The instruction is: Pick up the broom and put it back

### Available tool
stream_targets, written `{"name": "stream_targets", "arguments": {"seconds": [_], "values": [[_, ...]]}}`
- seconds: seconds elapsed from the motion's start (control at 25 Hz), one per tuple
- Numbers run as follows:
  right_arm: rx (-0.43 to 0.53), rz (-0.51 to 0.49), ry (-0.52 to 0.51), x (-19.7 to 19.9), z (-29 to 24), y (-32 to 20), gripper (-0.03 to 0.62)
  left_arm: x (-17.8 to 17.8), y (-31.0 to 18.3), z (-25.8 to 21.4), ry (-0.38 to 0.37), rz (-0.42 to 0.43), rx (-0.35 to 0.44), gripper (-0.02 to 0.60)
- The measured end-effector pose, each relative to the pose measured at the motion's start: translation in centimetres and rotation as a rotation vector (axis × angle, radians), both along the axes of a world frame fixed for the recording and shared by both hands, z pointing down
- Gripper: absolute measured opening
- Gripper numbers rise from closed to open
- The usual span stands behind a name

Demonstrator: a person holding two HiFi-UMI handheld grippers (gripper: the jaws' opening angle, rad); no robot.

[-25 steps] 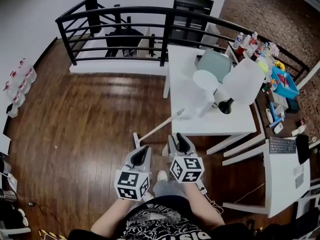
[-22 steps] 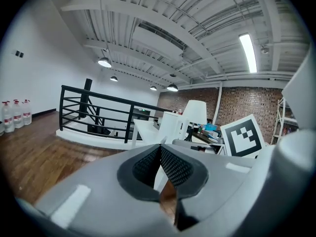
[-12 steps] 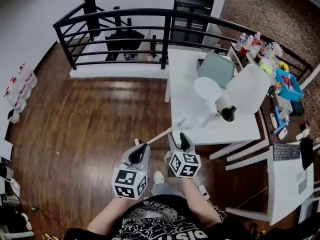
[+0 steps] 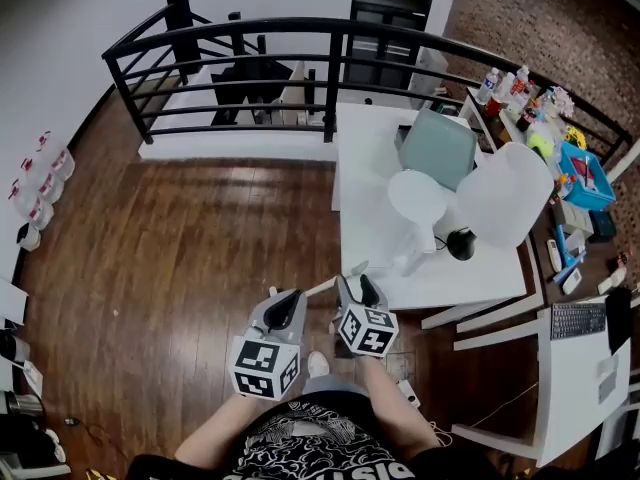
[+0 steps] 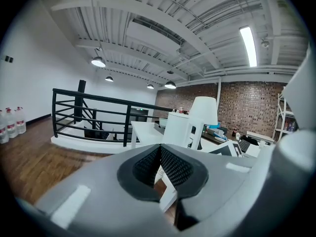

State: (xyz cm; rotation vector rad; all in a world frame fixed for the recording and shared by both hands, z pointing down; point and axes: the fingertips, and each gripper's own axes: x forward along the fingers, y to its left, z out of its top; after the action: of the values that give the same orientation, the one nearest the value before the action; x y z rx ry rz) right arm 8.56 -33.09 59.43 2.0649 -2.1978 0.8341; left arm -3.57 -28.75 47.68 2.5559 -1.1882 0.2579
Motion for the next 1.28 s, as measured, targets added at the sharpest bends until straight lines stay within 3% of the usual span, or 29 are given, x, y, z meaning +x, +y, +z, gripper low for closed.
{"name": "stream_targets", "arguments": {"seconds": [0.28,0.44,0.76,1.04,1.28], "values": [[-0.041,0.012,-0.019,0.5,1.8,-2.1,0.204,0.0,-1.8,0.2,-0.016,-0.012,0.0,0.006],[-0.045,-0.009,0.033,0.1,2.0,-2.6,0.097,-0.5,-2.5,0.4,-0.021,-0.024,-0.004,0.006],[-0.041,-0.017,0.034,-0.5,1.7,-2.9,0.095,-1.3,-2.8,0.5,-0.014,-0.049,-0.006,0.006],[-0.005,-0.094,0.062,-4.2,0.0,-3.2,0.095,-3.4,-2.6,0.5,-0.005,-0.1,-0.008,0.006],[0.059,-0.249,0.145,-10.2,-3.0,-3.0,0.097,-6.3,-2.3,0.0,0.01,-0.175,-0.005,0.006]]}}
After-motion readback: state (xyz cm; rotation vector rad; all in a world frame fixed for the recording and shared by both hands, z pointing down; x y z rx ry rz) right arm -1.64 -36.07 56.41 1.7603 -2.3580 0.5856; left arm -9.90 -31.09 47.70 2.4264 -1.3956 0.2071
